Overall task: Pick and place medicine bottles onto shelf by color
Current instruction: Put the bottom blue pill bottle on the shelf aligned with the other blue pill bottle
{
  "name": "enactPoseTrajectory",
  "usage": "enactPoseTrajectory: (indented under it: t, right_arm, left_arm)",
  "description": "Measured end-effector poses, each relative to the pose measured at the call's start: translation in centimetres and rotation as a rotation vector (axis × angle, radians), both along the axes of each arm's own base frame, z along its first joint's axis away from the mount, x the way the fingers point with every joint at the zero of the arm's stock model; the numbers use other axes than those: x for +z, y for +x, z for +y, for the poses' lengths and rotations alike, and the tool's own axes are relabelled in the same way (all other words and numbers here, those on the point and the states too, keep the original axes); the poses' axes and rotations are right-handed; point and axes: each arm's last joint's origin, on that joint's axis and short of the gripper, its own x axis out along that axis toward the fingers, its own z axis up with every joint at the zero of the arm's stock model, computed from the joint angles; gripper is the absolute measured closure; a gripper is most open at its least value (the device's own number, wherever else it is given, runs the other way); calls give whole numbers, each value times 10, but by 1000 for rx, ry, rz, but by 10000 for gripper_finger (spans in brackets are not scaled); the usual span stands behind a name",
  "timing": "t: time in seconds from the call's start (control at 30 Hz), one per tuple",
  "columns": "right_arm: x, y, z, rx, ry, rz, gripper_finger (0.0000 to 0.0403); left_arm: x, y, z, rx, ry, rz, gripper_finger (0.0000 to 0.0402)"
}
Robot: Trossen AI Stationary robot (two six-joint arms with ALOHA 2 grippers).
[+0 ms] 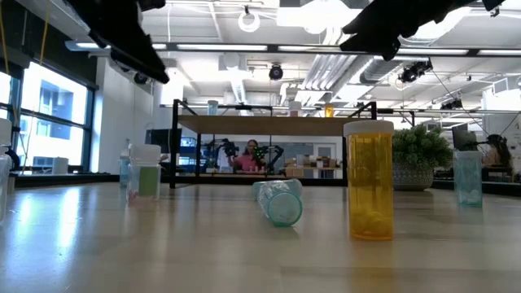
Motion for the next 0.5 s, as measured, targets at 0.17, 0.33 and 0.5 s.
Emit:
enactPoseTrajectory:
  t: [0.17, 0.33, 0.5]
  right_arm:
    - [2, 0, 5, 25, 3, -26, 199]
    - [2, 0, 9, 42, 3, -26, 199]
    - [2, 0, 10, 46, 2, -19, 199]
  left_arm:
    - [-3, -5, -11, 1, -41, 33, 216]
    - [-8, -13, -22, -34, -71, 103, 216]
    - [-12, -23, -32, -42, -95, 164, 216]
